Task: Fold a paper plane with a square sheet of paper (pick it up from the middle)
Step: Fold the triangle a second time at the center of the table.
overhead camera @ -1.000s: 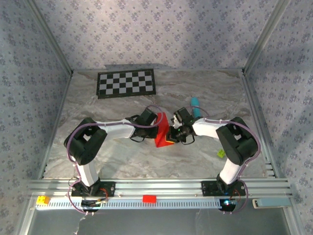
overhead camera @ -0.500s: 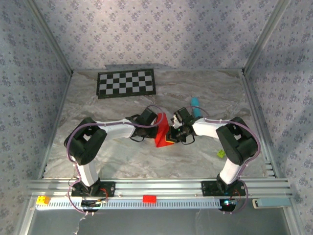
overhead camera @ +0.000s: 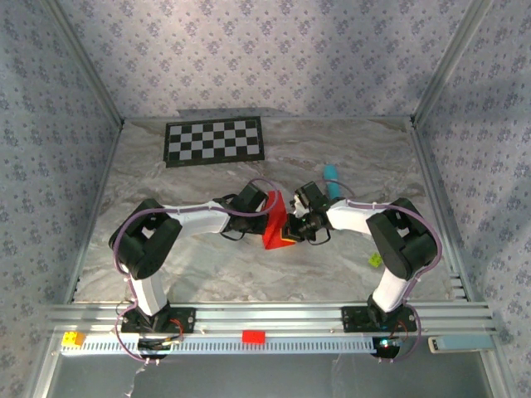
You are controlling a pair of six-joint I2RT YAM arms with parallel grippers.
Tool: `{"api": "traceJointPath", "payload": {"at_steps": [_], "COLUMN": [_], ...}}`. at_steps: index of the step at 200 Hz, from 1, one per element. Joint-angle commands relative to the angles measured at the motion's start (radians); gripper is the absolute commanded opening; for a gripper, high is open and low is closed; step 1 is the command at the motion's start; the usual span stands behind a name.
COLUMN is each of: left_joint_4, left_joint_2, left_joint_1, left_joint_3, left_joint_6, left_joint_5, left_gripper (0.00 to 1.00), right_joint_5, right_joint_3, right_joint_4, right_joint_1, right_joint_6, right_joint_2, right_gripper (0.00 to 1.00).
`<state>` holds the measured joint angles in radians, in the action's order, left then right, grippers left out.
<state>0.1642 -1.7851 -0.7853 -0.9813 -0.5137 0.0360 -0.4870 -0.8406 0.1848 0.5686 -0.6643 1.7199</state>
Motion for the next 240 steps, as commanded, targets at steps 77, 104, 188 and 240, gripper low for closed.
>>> {"api": "traceJointPath", "payload": {"at_steps": [77, 104, 188, 240], "left_joint_4": [0.018, 0.017, 0.015, 0.016], "left_joint_2": [-0.023, -0.022, -0.022, -0.023], "left_joint_1": [0.006, 0.006, 0.005, 0.005], "left_joint_3": [0.011, 0.013, 0.013, 0.018], "left_joint_6": [0.011, 0.009, 0.012, 0.013], "left_joint_5": [-0.009, -0.013, -0.015, -0.013], "left_gripper": [0.00, 0.00, 0.00, 0.00], "right_joint_5": [-0.080, -0.117, -0.147, -0.158], "right_joint_3": [0.073, 0.075, 0.040, 0.025], "right_joint_4": [-0.241, -0.354, -0.435, -0.441], "right_joint_1": [-0.044, -0.035, -0.021, -0.013], "right_joint_6": [-0.160, -0.227, -0.284, -0.283], "right_joint_2": [-0.087, -0.059, 0.032, 0.059], "right_gripper": [0.03, 0.01, 0.00, 0.00]}}
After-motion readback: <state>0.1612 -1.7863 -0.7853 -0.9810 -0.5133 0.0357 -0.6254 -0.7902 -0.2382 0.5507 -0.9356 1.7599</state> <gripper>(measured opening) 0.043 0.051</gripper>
